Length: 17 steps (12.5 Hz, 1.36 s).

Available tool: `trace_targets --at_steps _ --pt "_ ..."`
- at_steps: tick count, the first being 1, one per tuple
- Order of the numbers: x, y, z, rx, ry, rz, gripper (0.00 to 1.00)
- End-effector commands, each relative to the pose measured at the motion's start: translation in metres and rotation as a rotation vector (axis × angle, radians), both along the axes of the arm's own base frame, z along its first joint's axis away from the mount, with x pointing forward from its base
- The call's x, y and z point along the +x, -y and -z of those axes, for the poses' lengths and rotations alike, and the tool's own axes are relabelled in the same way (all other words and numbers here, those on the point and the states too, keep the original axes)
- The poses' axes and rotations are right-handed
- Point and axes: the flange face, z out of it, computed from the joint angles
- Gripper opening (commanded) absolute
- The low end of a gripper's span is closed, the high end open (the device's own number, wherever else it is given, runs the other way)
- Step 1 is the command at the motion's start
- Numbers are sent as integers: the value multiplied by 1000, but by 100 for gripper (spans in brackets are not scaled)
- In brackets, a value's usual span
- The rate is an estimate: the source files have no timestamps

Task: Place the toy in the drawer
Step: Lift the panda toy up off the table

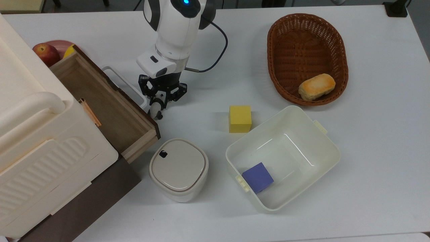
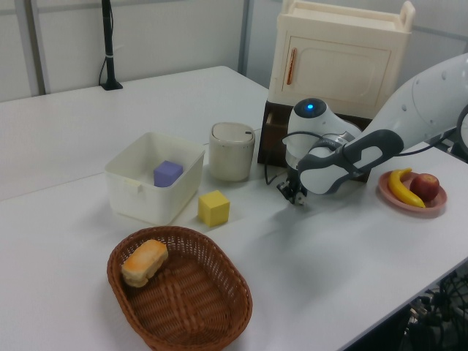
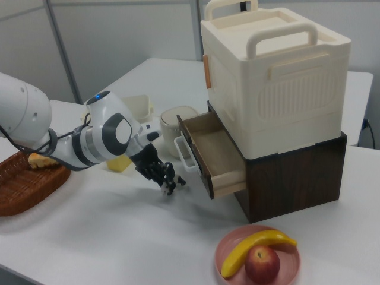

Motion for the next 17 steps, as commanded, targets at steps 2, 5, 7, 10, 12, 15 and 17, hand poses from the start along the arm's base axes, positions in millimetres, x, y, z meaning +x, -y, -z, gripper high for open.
trace_targets --at_steps 2,5,7,10,12,15,17 --pt "-7 -15 -36 53 -11 18 7" --pt "-24 -39 -102 97 -21 -17 7" --pt "-30 -55 -194 232 -72 -59 7" --pt "-20 -27 -261 285 -73 -68 7" --pt "-19 6 -275 281 -35 -42 7" --pt "-9 79 -272 256 33 7 8" --pt "4 112 -255 241 92 52 8"
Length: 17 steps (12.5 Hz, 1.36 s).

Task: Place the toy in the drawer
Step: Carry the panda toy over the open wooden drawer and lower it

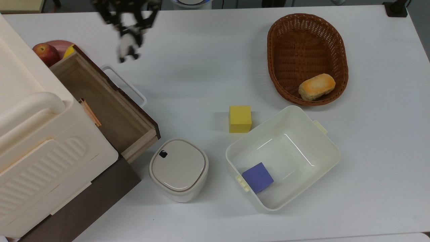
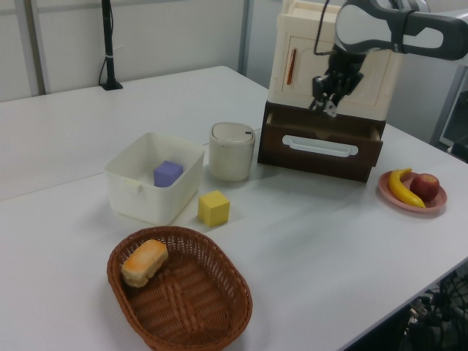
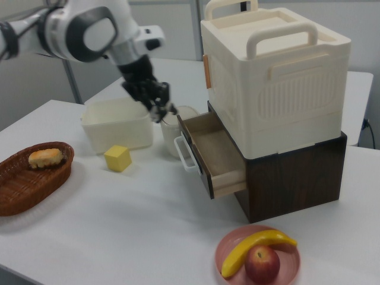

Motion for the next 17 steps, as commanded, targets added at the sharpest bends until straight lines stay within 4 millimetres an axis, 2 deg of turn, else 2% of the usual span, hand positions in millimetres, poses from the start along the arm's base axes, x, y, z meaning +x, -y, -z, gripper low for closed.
trace_targets --at_steps 1,3,5,6,9,11,14,15,16,17 --pt "30 59 32 -9 86 66 8" --pt "48 83 55 -26 142 104 9" --pt "54 103 80 -32 116 122 9" --pt "56 105 89 -34 104 122 9" --pt "67 95 124 -43 47 88 10" --pt "68 89 137 -63 14 61 10" --pt "66 63 149 -65 -53 -3 10" --pt "66 52 153 -61 -89 -26 17" --pt "65 53 151 -59 -87 -19 63" --pt "64 57 144 -59 -75 -7 100"
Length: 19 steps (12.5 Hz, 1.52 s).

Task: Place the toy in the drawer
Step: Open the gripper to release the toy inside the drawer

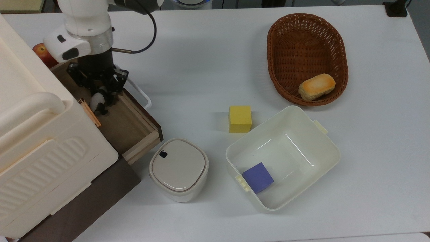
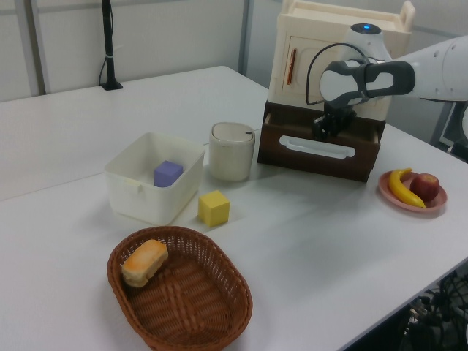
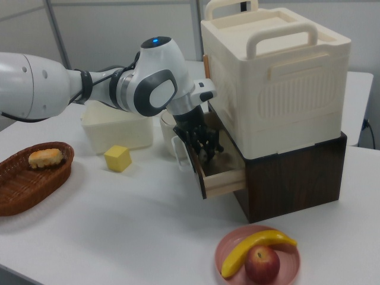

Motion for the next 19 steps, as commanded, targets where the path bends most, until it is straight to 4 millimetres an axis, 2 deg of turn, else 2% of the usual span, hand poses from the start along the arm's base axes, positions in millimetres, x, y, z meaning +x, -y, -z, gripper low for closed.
trace_targets --at_steps 1,4,6,8,9,10,12,14,17,19 --pt "-5 -13 -13 11 -23 -22 100" --pt "-22 -18 -75 27 -15 -8 100" --pt "-28 -35 -114 95 -89 -7 100" --pt "-45 -68 -130 153 -218 -39 100" --pt "-53 -91 -133 159 -272 -70 100" --pt "-58 -117 -135 163 -309 -98 100" --pt "-57 -153 -133 164 -319 -117 100" --pt "-52 -159 -123 161 -326 -131 100" --pt "-56 -127 -138 192 -285 -117 100" --pt "-56 -123 -141 191 -277 -119 100"
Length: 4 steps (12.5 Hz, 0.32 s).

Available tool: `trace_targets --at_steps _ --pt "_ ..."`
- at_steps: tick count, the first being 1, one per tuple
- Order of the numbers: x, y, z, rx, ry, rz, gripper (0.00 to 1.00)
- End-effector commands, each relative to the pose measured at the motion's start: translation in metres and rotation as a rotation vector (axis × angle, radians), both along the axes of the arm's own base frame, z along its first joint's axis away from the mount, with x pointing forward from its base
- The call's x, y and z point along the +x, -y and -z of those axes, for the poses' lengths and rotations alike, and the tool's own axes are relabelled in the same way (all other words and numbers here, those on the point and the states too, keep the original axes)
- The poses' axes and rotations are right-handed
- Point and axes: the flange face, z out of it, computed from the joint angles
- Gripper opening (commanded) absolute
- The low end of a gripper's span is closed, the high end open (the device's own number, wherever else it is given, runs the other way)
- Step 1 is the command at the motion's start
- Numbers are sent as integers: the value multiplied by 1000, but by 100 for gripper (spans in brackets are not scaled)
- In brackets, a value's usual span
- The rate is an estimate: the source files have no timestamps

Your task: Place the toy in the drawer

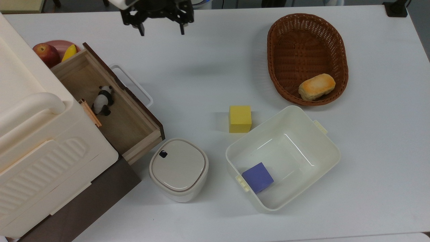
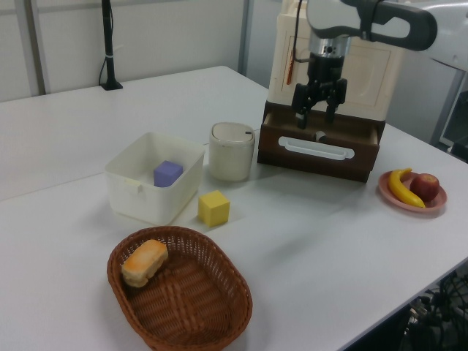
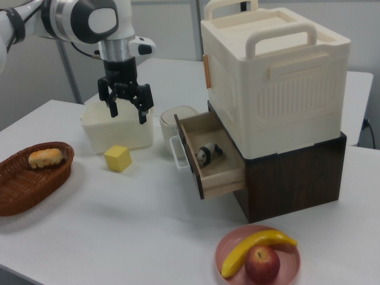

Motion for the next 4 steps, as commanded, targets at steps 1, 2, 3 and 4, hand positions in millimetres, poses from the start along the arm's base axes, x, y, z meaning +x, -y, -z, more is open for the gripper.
trace_targets --at_steps 1,2,3,4 --pt "-5 5 -10 27 23 -12 100" --pt "-5 4 -10 27 23 -6 100" --pt "-5 1 -9 27 21 -8 100" --pt "-5 -2 -8 20 18 -13 100"
